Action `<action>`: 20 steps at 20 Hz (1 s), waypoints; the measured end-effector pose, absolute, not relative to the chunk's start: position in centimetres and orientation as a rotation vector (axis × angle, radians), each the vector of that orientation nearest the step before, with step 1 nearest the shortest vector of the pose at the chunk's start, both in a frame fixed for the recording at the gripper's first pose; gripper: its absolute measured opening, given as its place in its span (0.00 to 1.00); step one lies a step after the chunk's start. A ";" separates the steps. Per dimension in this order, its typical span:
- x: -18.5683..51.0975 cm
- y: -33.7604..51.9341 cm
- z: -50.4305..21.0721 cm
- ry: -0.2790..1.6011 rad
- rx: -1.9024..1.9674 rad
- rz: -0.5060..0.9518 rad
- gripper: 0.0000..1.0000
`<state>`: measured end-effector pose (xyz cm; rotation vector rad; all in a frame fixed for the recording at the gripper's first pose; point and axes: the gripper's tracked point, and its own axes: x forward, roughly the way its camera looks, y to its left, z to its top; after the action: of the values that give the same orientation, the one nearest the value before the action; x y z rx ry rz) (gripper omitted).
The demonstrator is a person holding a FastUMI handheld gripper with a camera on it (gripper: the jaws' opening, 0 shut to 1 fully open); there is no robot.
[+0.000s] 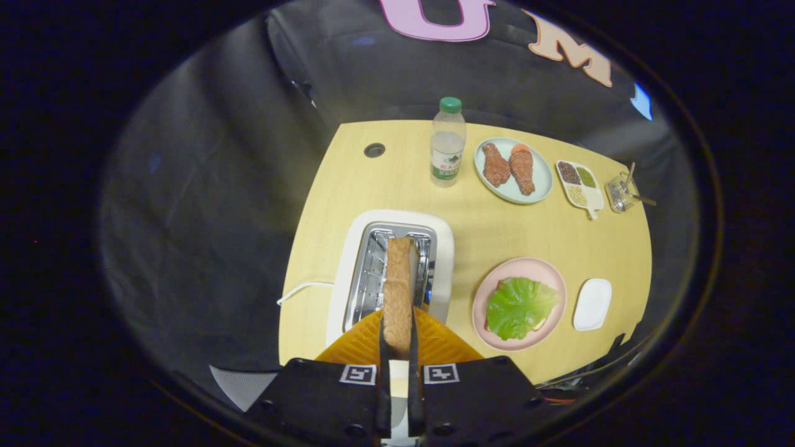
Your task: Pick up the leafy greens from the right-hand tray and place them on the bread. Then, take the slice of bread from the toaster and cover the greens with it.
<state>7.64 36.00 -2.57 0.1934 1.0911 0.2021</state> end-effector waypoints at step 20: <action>7.6 21.6 -7.0 1.041 0.470 0.227 0.14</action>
<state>7.59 21.57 -6.95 0.4699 1.0410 0.2265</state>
